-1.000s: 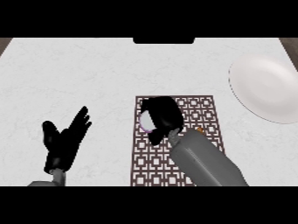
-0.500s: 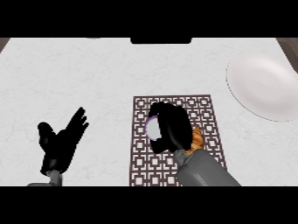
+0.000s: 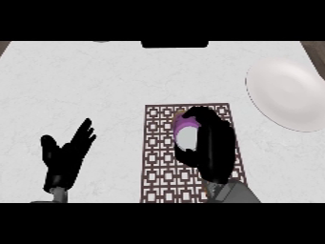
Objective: Pick the can from the placemat and place it in the plate
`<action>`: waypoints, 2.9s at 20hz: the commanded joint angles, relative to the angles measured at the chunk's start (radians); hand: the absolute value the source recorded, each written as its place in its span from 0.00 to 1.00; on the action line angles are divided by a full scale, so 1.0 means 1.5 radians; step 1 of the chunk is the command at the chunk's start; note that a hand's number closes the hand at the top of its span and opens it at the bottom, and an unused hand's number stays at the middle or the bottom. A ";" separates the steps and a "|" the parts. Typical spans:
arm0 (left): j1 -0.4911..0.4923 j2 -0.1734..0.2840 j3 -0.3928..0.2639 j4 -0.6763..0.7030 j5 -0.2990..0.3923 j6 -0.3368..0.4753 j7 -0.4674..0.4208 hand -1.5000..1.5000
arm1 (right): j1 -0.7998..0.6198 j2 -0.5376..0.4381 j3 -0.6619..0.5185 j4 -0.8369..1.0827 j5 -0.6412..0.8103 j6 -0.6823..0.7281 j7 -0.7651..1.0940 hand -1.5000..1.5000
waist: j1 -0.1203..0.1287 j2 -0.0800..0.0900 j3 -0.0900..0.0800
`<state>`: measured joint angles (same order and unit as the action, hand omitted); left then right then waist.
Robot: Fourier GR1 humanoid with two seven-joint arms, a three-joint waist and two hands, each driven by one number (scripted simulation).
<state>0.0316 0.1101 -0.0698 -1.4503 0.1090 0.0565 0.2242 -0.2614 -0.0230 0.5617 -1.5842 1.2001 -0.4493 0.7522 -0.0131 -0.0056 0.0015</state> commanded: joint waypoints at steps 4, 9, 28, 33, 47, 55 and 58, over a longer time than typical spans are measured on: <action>0.044 0.011 -0.004 -0.029 0.008 -0.028 -0.003 0.50 | 0.060 -0.031 -0.099 -0.117 -0.051 -0.067 0.001 1.00 | 0.008 0.002 -0.001; -0.026 -0.005 0.006 -0.006 0.001 -0.001 0.021 0.50 | 0.070 -0.097 -0.203 -0.066 -0.235 -0.199 -0.139 1.00 | 0.010 0.005 0.000; -0.023 -0.026 -0.007 0.007 -0.021 0.001 0.008 0.50 | -0.166 -0.268 -0.553 0.527 -0.614 -0.212 -0.694 1.00 | 0.023 0.009 0.001; -0.018 -0.015 -0.002 0.016 -0.002 -0.035 0.006 0.50 | -0.259 -0.333 -0.627 0.683 -0.661 -0.149 -0.804 1.00 | 0.032 0.013 0.001; -0.057 -0.019 0.003 0.033 -0.010 -0.027 0.002 0.50 | -0.296 -0.373 -0.643 0.857 -0.666 0.052 -0.833 0.00 | 0.046 0.025 0.005; -0.005 -0.015 -0.008 0.028 -0.015 -0.039 -0.018 0.50 | -0.305 -0.405 -0.757 0.887 -0.771 0.107 -0.906 0.00 | 0.041 0.018 0.003; -0.021 -0.011 -0.005 -0.003 -0.019 -0.028 0.003 0.50 | -0.281 -0.440 -0.773 0.910 -0.790 0.199 -0.923 0.00 | 0.037 0.016 0.003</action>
<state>-0.0165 0.0863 -0.0746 -1.4343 0.0851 0.0131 0.2126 -0.7096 -0.6304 -0.5550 -0.2535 0.0588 -0.2703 -0.5956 0.0506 0.0219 0.0079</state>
